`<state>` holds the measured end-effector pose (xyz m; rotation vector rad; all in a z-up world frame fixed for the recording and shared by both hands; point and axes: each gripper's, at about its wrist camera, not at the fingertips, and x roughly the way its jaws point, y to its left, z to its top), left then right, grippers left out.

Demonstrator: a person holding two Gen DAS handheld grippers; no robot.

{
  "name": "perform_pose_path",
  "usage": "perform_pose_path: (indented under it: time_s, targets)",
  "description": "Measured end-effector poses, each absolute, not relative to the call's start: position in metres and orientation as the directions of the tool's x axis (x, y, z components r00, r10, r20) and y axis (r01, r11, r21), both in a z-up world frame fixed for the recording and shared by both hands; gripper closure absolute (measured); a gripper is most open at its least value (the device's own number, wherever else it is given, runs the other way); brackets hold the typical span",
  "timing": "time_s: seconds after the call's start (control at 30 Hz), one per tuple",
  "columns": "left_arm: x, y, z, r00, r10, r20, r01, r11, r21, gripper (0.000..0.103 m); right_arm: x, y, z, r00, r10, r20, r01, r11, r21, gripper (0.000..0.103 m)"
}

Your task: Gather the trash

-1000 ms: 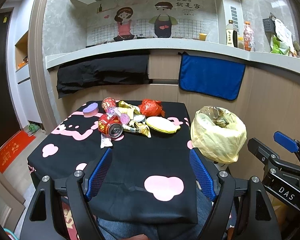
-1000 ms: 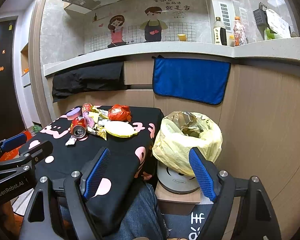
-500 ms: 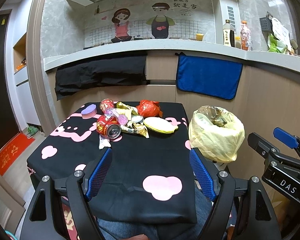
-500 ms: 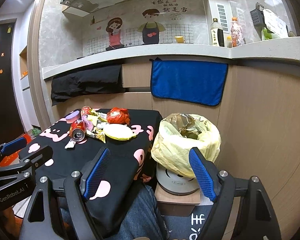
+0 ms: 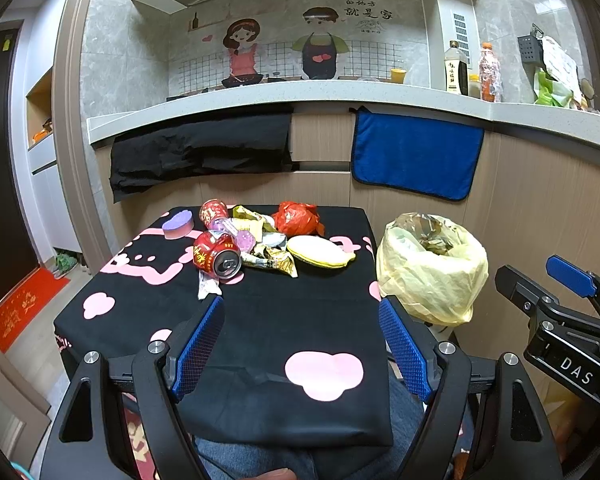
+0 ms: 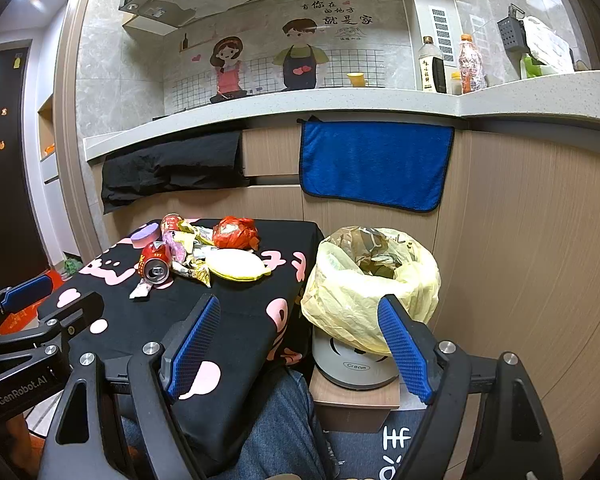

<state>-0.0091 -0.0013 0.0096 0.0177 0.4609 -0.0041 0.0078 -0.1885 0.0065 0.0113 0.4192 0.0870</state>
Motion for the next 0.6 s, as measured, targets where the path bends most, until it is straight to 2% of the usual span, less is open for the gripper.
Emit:
perform_pose_path:
  time_s: [0.6]
  targets:
    - [-0.009, -0.0008, 0.0094, 0.896, -0.001, -0.445, 0.008, 1.0, 0.015, 0.024, 0.0077, -0.1889, 0.0048, 0.909, 0.088, -0.408, -0.081, 0.996, 0.033, 0.024]
